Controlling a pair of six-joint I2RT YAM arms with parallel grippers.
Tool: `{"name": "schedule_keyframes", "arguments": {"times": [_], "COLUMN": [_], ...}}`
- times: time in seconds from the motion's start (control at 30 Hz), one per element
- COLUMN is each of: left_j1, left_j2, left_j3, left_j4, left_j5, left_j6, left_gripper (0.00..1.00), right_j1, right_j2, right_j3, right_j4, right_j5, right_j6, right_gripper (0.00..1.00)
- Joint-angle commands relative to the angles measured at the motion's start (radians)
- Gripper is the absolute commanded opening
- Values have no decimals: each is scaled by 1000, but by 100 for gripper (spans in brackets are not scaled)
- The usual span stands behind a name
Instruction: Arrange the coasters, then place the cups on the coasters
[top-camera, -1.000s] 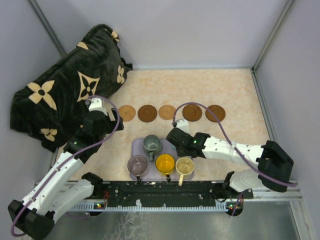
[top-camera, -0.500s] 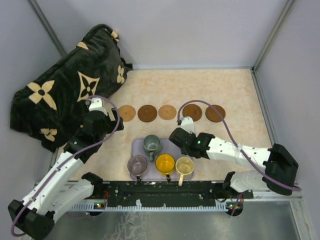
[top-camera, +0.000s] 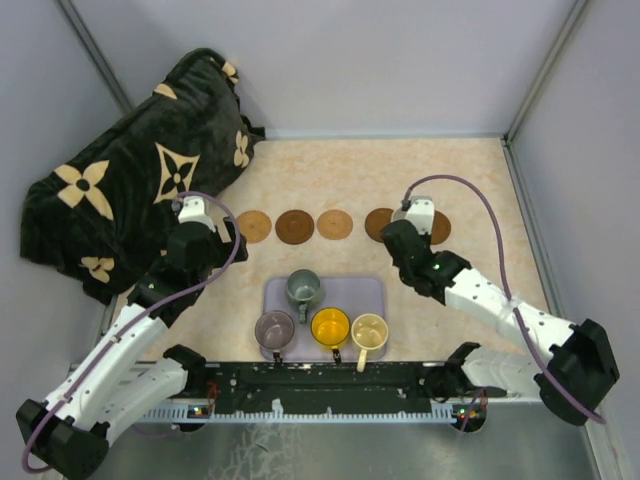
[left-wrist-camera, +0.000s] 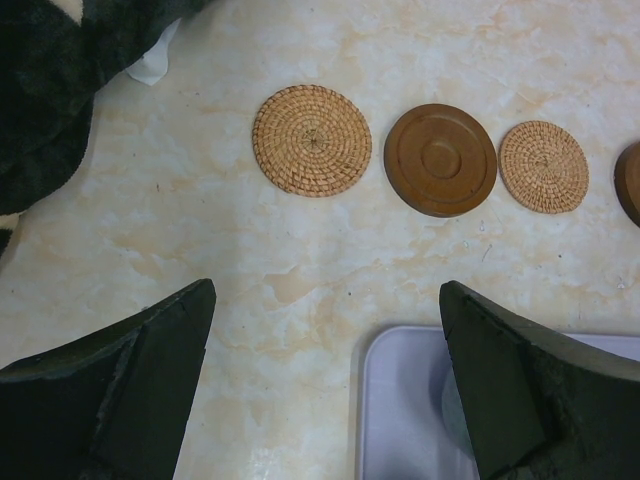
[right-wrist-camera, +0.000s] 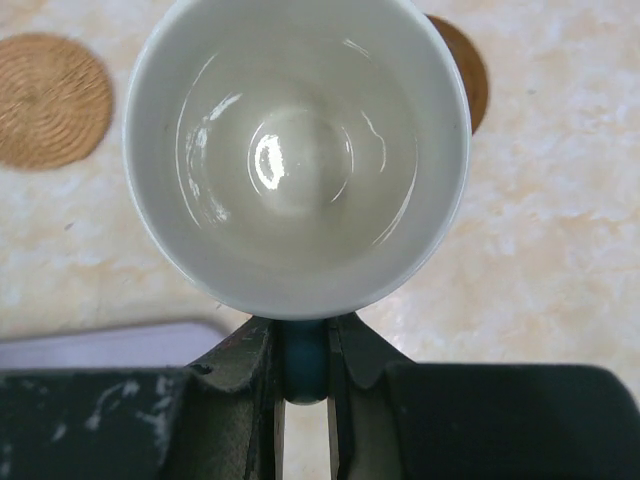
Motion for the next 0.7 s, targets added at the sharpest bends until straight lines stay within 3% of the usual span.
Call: {"name": "schedule_keyframes", "arguments": {"times": [0.0, 0.37, 0.67], "left_j1": [3, 3, 3], "left_j2": [-1, 6, 14], "left_j3": [0, 0, 6], "left_j4": [26, 18, 24], "left_j5": [7, -2, -8], "left_j6": [8, 5, 11], "left_gripper": [99, 99, 99], "right_j1": [-159, -489, -553], "right_j2": [-23, 153, 207], "right_j3": [-28, 67, 63], "right_j4": [251, 391, 478], "right_j5": [8, -268, -387], "right_j6": [-158, -327, -415], "right_gripper": [0, 0, 0]}}
